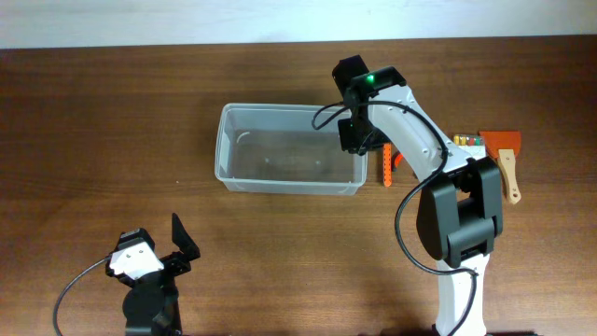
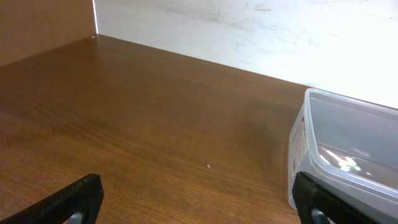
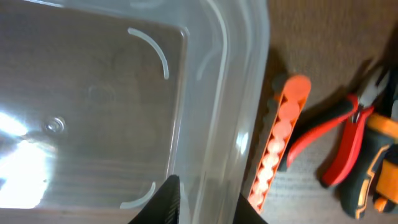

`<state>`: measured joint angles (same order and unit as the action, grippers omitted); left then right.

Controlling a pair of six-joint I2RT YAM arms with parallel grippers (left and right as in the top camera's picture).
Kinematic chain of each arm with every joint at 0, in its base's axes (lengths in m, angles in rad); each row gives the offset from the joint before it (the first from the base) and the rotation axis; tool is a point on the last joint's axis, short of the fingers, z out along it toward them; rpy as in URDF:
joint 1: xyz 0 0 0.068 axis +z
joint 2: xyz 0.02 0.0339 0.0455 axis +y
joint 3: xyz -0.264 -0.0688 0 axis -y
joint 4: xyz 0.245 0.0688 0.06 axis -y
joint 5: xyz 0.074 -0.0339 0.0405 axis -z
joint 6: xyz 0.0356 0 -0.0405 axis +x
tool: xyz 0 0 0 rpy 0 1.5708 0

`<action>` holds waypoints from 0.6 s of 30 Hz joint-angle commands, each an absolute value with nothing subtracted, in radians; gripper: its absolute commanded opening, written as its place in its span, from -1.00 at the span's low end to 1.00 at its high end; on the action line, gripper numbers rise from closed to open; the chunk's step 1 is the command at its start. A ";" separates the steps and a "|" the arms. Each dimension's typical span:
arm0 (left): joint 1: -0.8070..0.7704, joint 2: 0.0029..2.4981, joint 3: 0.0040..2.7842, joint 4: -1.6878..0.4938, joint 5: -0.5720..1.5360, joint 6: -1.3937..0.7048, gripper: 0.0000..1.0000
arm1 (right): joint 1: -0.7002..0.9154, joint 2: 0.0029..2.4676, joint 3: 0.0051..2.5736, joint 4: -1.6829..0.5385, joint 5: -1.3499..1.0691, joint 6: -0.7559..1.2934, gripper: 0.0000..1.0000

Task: Pack container
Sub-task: 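Grip the container rim and drag it rightward toward the tools, then release the container and move the right gripper to the orange scraper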

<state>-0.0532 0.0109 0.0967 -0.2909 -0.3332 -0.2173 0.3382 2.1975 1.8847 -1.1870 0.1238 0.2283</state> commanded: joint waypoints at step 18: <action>-0.057 0.006 0.093 -0.292 -0.337 -0.208 0.99 | 0.292 2.151 1.986 -1.084 0.062 0.060 -0.07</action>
